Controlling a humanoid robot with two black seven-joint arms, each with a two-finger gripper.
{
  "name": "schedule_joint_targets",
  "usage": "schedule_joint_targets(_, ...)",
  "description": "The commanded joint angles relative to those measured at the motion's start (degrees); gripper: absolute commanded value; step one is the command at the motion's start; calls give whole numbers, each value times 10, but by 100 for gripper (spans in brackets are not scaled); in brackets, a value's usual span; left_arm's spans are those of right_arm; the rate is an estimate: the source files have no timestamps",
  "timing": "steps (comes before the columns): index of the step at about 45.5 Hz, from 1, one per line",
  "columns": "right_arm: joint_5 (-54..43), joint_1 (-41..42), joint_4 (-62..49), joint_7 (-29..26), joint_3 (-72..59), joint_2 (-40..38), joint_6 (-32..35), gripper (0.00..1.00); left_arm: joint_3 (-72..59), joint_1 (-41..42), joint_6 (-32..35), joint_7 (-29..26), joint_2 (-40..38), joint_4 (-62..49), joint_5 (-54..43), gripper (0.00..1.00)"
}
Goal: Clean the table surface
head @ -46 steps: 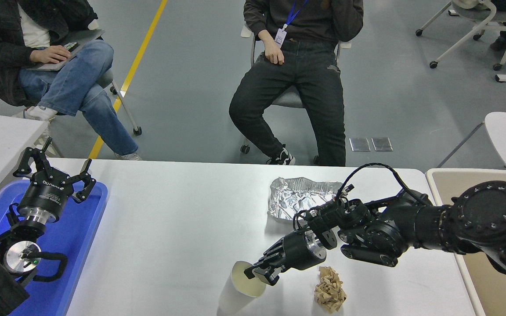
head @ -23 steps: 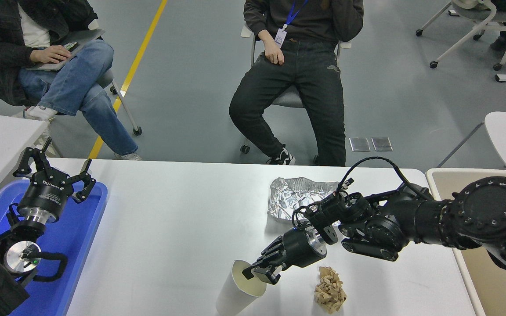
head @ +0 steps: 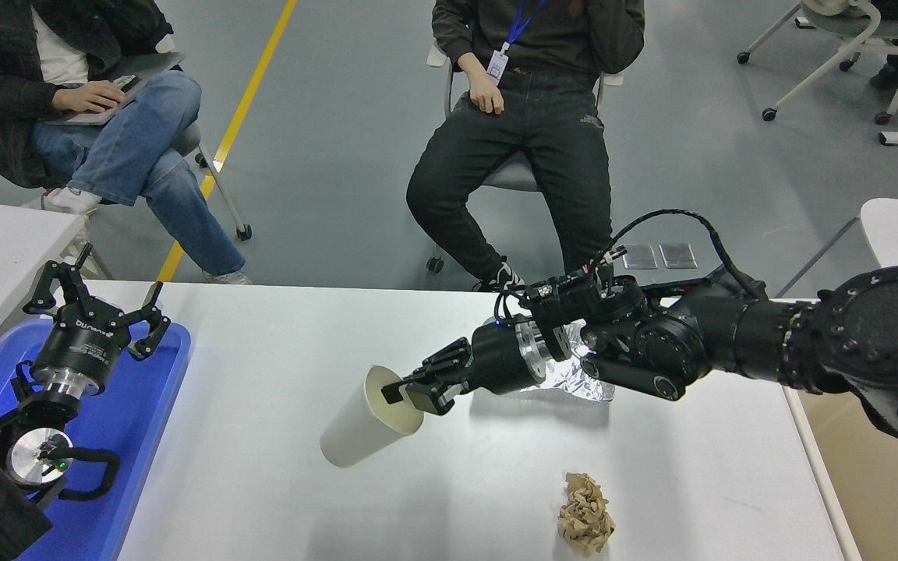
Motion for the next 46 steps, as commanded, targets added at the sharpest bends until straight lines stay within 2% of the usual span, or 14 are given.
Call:
schedule_joint_targets(1, 99, 36, -45, 1, 13, 0, 3, 0, 0, 0, 0, 0, 0, 0, 0, 100)
schedule_joint_targets(15, 187, 40, -144, 0, 25, 0, 18, 0, 0, 0, 0, 0, 0, 0, 0, 100)
schedule_joint_targets(27, 279, 26, -310, -7, 24, -9, 88, 0, 0, 0, 0, 0, 0, 0, 0, 100)
schedule_joint_targets(35, 308, -8, -405, -13, 24, -36, 127, 0, 0, 0, 0, 0, 0, 0, 0, 100)
schedule_joint_targets(46, 332, -54, -446, -40, 25, -101, 136, 0, 0, 0, 0, 0, 0, 0, 0, 100)
